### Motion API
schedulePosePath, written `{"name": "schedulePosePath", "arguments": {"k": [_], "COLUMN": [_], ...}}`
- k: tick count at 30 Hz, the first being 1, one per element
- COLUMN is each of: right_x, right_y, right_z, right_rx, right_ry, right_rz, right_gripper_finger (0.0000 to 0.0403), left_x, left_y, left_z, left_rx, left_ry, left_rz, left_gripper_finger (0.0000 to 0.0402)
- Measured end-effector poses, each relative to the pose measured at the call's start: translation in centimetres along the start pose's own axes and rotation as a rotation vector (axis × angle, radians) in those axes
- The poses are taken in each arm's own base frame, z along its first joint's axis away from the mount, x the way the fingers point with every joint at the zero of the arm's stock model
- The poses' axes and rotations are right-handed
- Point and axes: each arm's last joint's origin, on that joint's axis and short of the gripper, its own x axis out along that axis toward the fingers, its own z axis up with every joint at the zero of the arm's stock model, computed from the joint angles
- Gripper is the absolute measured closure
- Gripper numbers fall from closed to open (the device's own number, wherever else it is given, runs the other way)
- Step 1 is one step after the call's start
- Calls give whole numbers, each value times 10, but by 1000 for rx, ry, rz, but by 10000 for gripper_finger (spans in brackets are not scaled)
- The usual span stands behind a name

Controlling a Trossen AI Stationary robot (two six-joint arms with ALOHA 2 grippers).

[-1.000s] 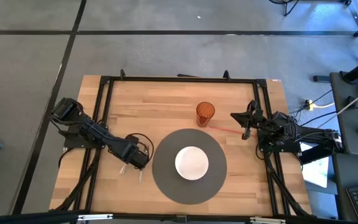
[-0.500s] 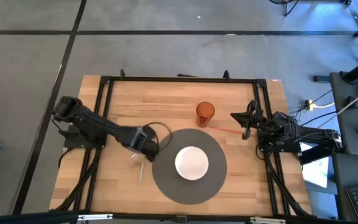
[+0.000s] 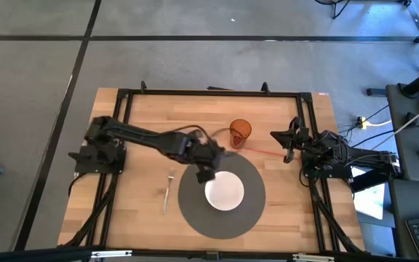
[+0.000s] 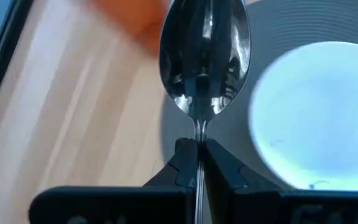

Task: Pick & Place Utensil
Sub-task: Put the silver spoon into the white bowl

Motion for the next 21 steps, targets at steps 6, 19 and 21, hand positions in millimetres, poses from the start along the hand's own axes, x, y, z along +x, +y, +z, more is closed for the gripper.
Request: {"name": "schedulePosePath", "arguments": {"k": [6,19,21], "right_x": [0,0,0], "right_y": [0,0,0], "right_z": [0,-2,-2], "right_rx": [-1,0,0], "right_ry": [4,16,17], "right_rz": [-1,-3,-3], "right_gripper_finger": [392,392,392], "left_x": [20,48,51], "left_y": [-40,-107,-115], "left_z": [27,22,19], "left_rx": [347,897,970], "left_ry": [7,75,78], "left_rz": [-20,159,206], "left_gripper_finger": [395,394,394]}}
